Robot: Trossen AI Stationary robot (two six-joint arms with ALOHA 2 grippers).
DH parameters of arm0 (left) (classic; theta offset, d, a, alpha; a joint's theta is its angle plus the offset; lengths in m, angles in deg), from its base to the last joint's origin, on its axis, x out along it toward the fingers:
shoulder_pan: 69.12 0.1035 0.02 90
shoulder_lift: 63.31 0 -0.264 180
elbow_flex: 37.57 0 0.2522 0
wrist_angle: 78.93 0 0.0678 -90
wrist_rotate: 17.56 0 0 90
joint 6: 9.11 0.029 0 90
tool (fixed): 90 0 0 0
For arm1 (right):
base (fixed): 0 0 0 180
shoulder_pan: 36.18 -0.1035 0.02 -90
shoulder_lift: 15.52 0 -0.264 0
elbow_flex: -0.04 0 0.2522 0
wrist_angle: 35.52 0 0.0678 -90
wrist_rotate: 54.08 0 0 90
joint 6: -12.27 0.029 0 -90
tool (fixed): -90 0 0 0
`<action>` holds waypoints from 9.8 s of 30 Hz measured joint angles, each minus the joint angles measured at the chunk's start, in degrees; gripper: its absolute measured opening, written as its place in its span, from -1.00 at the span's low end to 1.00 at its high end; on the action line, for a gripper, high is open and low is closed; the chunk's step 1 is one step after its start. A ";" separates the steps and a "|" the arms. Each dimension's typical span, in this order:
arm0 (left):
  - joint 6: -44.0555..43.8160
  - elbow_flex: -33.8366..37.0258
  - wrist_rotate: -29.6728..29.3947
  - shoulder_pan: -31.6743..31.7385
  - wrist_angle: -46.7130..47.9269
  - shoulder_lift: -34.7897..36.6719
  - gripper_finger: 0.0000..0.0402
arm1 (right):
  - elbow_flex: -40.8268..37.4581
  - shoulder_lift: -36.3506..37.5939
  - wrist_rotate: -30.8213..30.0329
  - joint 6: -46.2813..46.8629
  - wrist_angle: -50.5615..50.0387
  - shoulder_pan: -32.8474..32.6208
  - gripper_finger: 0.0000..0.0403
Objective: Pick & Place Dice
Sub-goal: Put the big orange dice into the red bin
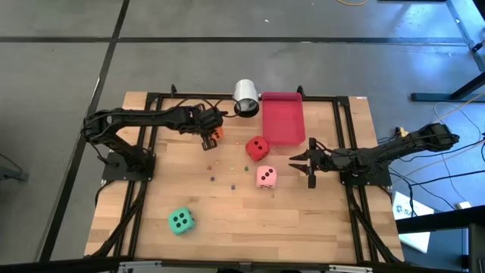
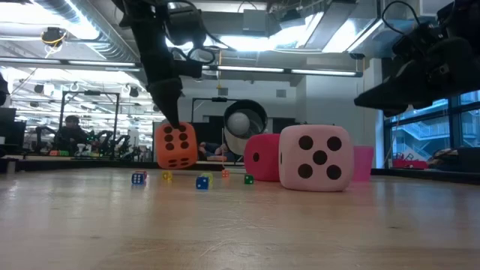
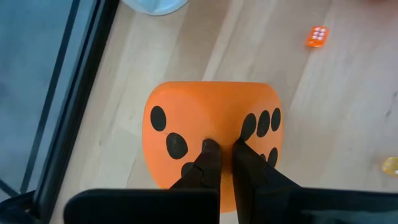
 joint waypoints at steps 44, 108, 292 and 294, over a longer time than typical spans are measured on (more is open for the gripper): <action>-9.05 -0.13 2.67 -23.97 -15.69 4.26 -0.99 | 0.00 0.00 0.00 5.79 2.30 0.01 -0.46; -8.68 1.74 -26.15 -29.27 -6.00 14.24 -0.11 | 31.75 -22.79 10.13 -10.96 -12.18 2.73 -0.05; -17.39 38.38 12.78 -22.93 -67.52 16.72 -0.10 | 80.80 -72.91 -21.13 -7.24 -62.82 -8.25 -0.22; -17.31 38.38 12.74 -22.93 -66.25 17.64 -0.10 | 81.22 -72.91 -21.27 -7.36 -63.22 -8.25 -0.27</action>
